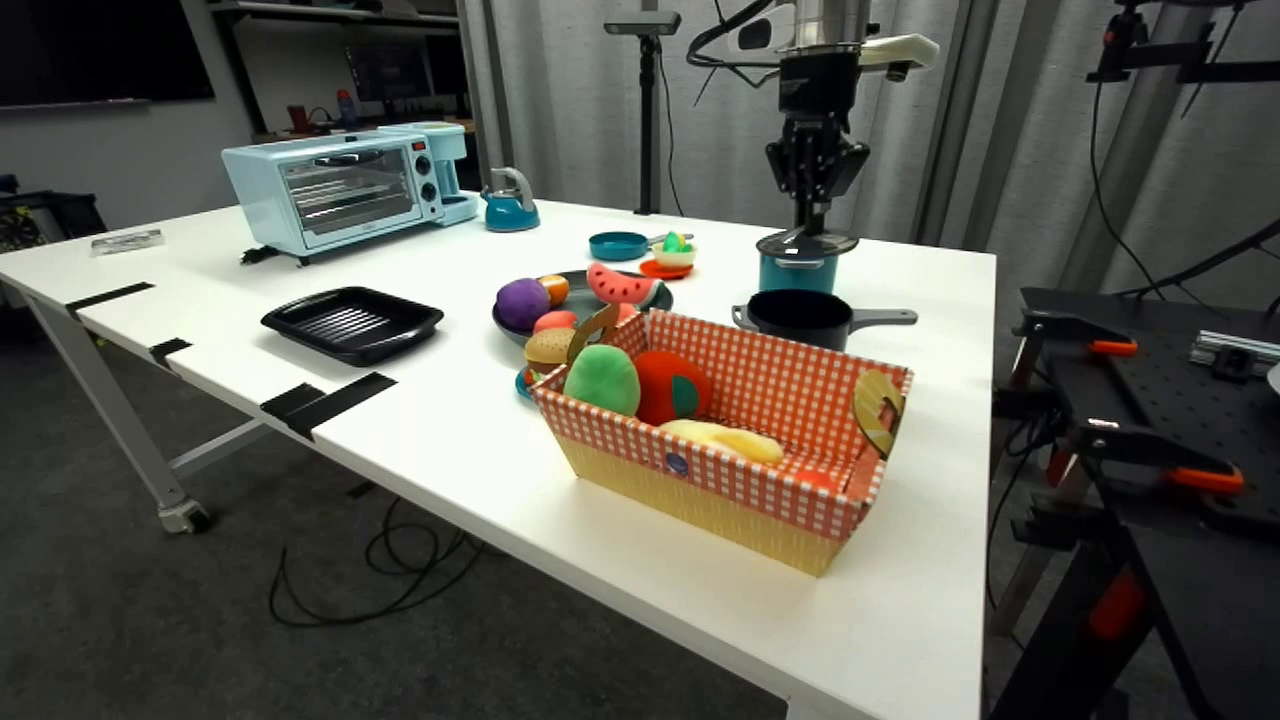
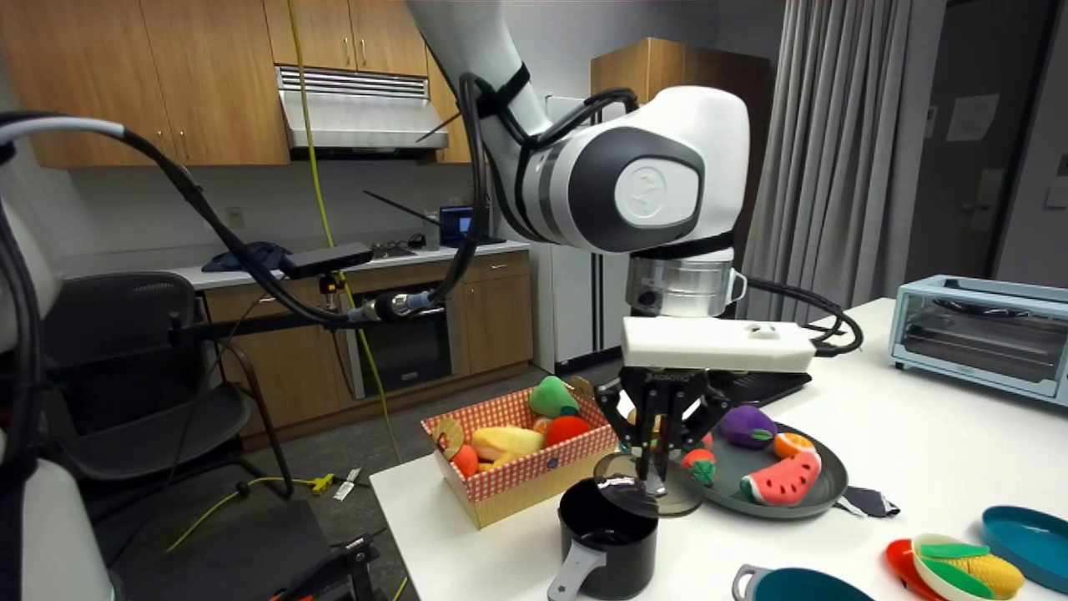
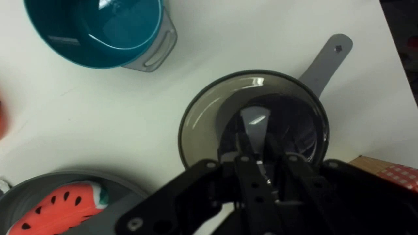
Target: Remove the lid from the blue pot and place it on the black pot
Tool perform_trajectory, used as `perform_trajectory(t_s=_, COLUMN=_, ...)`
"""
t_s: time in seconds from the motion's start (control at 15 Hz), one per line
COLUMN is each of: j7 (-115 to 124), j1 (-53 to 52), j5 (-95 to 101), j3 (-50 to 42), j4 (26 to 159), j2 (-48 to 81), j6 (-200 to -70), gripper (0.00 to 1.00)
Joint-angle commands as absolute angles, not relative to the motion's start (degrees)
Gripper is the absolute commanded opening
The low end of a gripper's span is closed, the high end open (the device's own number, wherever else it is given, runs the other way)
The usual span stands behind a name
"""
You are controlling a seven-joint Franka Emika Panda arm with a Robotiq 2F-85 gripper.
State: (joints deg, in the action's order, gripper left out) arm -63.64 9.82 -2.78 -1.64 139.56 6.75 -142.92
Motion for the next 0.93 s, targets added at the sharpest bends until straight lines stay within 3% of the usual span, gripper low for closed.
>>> perform_trajectory(t_s=0.0, j7=-59.89, j1=7.73, j5=-7.18, j3=-0.90, j4=144.54, j2=2.93, j6=-143.07, gripper=0.04)
perform_trajectory(t_s=0.87, j7=-55.87, j1=4.71, j5=-11.09, j3=0.31, j4=147.54, j2=3.34, j6=-146.72, gripper=0.04)
